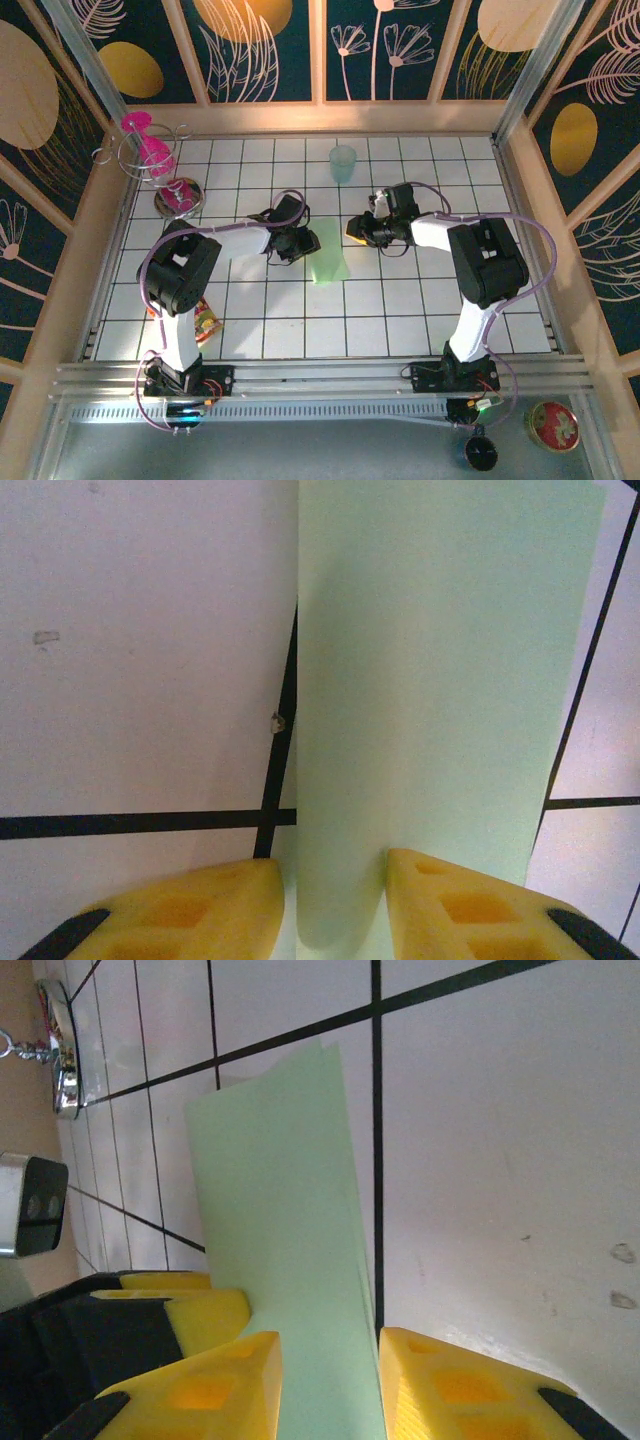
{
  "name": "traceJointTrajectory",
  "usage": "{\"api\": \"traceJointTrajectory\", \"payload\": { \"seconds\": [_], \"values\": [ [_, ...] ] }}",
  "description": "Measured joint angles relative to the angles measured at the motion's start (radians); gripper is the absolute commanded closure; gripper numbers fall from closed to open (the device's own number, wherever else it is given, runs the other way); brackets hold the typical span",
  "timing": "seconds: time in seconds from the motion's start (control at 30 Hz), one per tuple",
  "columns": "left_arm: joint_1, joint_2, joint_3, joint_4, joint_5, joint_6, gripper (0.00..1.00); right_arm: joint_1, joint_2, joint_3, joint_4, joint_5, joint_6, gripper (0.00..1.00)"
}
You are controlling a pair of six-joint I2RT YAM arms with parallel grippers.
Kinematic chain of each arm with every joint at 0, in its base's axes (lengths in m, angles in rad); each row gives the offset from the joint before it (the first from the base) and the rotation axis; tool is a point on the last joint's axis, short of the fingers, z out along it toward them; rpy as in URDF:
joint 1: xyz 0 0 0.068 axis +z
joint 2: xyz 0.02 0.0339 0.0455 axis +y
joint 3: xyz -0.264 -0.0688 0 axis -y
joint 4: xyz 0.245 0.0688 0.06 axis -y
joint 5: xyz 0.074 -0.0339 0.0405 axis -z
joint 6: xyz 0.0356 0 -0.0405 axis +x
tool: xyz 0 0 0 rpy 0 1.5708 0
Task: Fold a paper plane with a square sheet of paper (pick it up from the middle)
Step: First fold in half a square sheet of paper at the center of the table, then hold the square sheet of paper at the center of the table.
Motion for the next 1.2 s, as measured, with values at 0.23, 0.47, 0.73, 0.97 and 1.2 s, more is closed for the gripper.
{"api": "traceJointTrajectory", "payload": {
  "seconds": [0.23, 0.47, 0.73, 0.97, 1.2],
  "values": [
    [-0.001, 0.010, 0.019, -0.027, -0.003, 0.040, 0.62, 0.010, 0.000, 0.000, 0.000, -0.009, -0.008, 0.69],
    [-0.002, 0.016, 0.033, -0.048, -0.005, 0.078, 0.61, 0.013, 0.000, 0.000, 0.000, -0.009, -0.007, 0.71],
    [-0.006, 0.019, 0.037, -0.055, -0.015, 0.073, 0.60, 0.015, 0.000, 0.000, 0.000, -0.009, -0.007, 0.71],
    [-0.006, 0.019, 0.035, -0.049, -0.019, 0.025, 0.60, 0.015, 0.001, 0.000, 0.004, -0.019, -0.007, 0.71],
    [-0.006, 0.019, 0.030, -0.044, -0.019, 0.015, 0.63, 0.019, 0.002, 0.000, 0.025, -0.045, -0.007, 0.72]
  ]
}}
